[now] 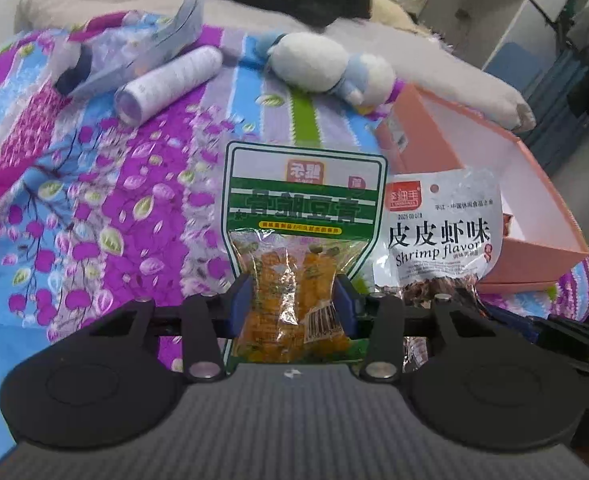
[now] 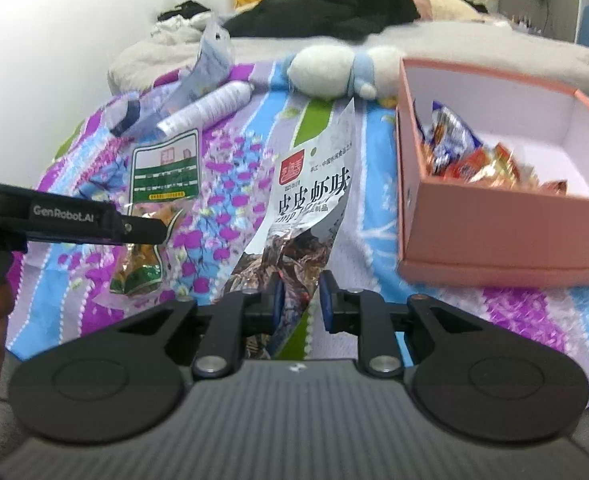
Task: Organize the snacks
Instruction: 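Carry green packet in left gripper while right gripper carries shrimp bag over pink box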
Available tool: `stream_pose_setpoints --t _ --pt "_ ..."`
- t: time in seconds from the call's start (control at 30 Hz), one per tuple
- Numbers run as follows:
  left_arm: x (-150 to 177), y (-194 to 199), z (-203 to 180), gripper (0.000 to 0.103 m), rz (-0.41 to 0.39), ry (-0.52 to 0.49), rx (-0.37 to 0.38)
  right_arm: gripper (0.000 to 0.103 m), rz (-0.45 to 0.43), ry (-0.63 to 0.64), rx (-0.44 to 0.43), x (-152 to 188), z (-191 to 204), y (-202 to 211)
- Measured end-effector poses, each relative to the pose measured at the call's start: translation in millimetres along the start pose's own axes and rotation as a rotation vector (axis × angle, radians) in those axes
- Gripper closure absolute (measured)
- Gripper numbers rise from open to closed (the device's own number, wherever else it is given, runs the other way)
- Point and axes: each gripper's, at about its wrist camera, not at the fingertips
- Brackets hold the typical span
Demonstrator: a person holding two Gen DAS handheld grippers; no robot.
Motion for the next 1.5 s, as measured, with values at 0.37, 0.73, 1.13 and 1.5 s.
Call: stream_pose_setpoints --t 0.37,0.73,1.13,1.5 --pt "-36 29 -57 0.053 -0.077 -0.057 0.091 0.081 -0.107 -0.009 0.067 -29 -20 55" --pt "-69 24 -131 0.053 -0.100 -0.140 0.210 0.081 -0.163 -0.094 0.180 -42 -68 87" --pt "-118 -26 -205 0.053 -0.077 -0.191 0.256 0.081 -0.200 -0.186 0.226 -72 -135 75" --pt "-158 -96 -260 0.053 -0.039 -0.218 0.237 0.081 -0.192 -0.246 0.243 -96 -201 38"
Point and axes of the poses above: each gripper's, at about its wrist camera, not at the fingertips, and y roughly against the way its jaws point, z to its left, x to its underside, and after that the axes turned 2 degrees about -x, right-handed
